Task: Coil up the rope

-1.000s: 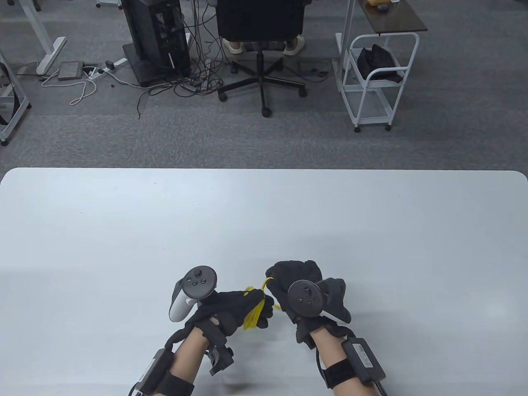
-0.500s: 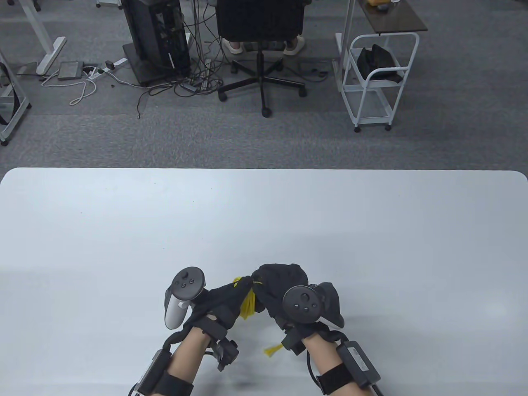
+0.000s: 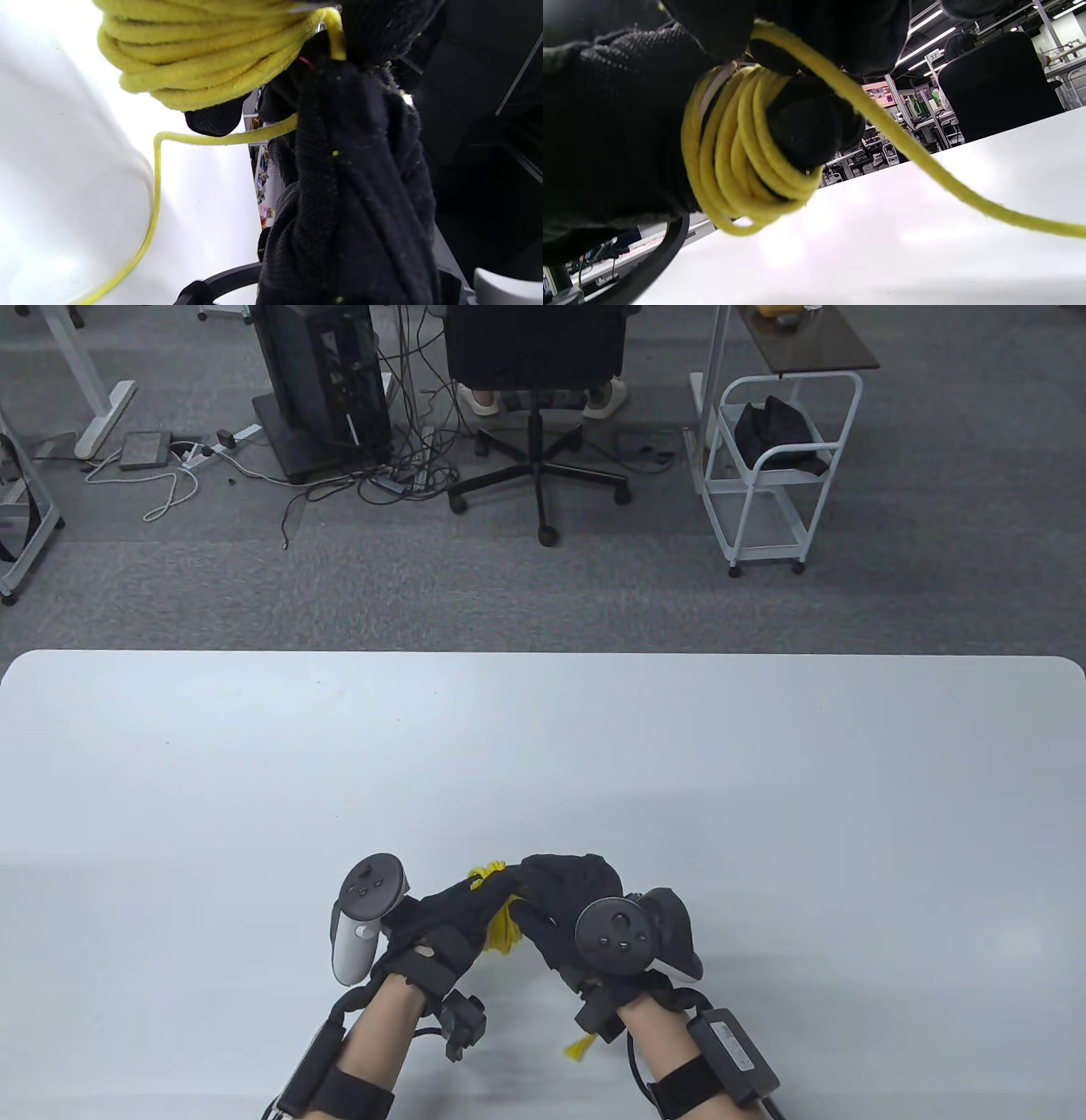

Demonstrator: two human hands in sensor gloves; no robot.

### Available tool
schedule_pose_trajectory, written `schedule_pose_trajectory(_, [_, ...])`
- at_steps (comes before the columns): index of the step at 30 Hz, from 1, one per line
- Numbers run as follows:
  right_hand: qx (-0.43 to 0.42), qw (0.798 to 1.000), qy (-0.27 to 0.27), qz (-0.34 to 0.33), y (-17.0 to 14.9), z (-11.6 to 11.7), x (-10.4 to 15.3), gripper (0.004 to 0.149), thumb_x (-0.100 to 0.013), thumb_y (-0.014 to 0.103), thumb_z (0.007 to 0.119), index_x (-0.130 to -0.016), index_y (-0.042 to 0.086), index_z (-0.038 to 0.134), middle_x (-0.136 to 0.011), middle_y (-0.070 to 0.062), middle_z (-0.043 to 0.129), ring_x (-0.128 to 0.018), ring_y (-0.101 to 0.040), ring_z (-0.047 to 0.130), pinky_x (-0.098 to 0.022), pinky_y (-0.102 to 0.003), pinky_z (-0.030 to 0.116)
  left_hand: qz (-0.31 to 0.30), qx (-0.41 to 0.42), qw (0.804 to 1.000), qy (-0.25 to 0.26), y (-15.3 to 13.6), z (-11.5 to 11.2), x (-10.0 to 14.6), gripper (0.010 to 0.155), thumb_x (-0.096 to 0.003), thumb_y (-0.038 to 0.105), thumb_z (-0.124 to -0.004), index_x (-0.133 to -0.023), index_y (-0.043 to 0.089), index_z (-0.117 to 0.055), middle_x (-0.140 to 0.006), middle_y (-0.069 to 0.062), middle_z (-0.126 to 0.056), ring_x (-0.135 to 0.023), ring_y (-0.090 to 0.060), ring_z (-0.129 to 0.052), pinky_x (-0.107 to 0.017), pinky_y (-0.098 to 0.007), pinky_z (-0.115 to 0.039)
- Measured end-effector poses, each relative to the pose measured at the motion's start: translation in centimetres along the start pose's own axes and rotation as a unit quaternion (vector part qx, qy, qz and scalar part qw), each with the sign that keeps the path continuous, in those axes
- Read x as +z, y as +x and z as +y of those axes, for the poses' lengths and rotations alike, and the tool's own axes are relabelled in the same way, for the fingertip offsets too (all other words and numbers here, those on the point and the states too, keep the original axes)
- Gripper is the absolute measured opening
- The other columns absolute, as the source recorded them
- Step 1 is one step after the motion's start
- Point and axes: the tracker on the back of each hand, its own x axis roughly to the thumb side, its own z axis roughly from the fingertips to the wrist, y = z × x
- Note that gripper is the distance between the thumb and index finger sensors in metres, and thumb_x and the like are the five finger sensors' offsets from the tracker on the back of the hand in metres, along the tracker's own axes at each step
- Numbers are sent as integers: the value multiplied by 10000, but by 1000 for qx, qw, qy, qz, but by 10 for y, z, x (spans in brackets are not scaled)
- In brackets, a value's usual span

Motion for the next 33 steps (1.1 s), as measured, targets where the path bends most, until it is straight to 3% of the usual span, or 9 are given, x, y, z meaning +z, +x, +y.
schedule_pose_trajectory(7, [28, 999, 10, -13, 6, 3, -1, 443, -582, 394, 731, -943, 138, 711, -1003, -163, 724, -864, -451, 756, -651, -738, 510, -35, -11, 997, 71, 6, 4, 4, 608, -606, 478, -642, -1065, 82, -689, -993, -226, -847, -785, -282, -1004, -616, -364, -786])
schedule_pose_trajectory(16, [52, 998, 9, -29, 11, 2, -1, 430, -586, 398, 722, -940, 152, 715, -1023, -151, 702, -873, -458, 742, -653, -742, 501, -63, -39, 989, 125, 12, 8, 9, 571, -607, 466, -644, -1060, 120, -687, -1000, -185, -851, -799, -252, -1004, -626, -341, -790])
schedule_pose_trajectory(21, [57, 997, 35, -37, 11, 8, -2, 419, -590, 390, 707, -938, 156, 719, -1015, -150, 714, -875, -454, 744, -655, -742, 499, -91, 7, 983, 161, 13, 20, 14, 560, -604, 467, -649, -1055, 136, -688, -996, -161, -860, -794, -225, -1014, -624, -322, -804])
schedule_pose_trajectory(28, [52, 992, 112, -36, 3, 20, -4, 409, -596, 372, 691, -946, 162, 721, -1023, -149, 713, -885, -454, 740, -657, -743, 495, -126, 106, 976, 144, 11, 32, 16, 561, -605, 490, -634, -1069, 174, -665, -1021, -122, -845, -825, -182, -1007, -653, -292, -804])
schedule_pose_trajectory(33, [59, 985, 162, -11, -11, 28, -5, 408, -596, 368, 692, -949, 167, 723, -1028, -152, 713, -890, -458, 737, -657, -745, 492, -150, 162, 972, 82, 13, 26, 12, 561, -604, 492, -635, -1065, 176, -681, -1013, -122, -860, -817, -182, -1017, -651, -294, -810])
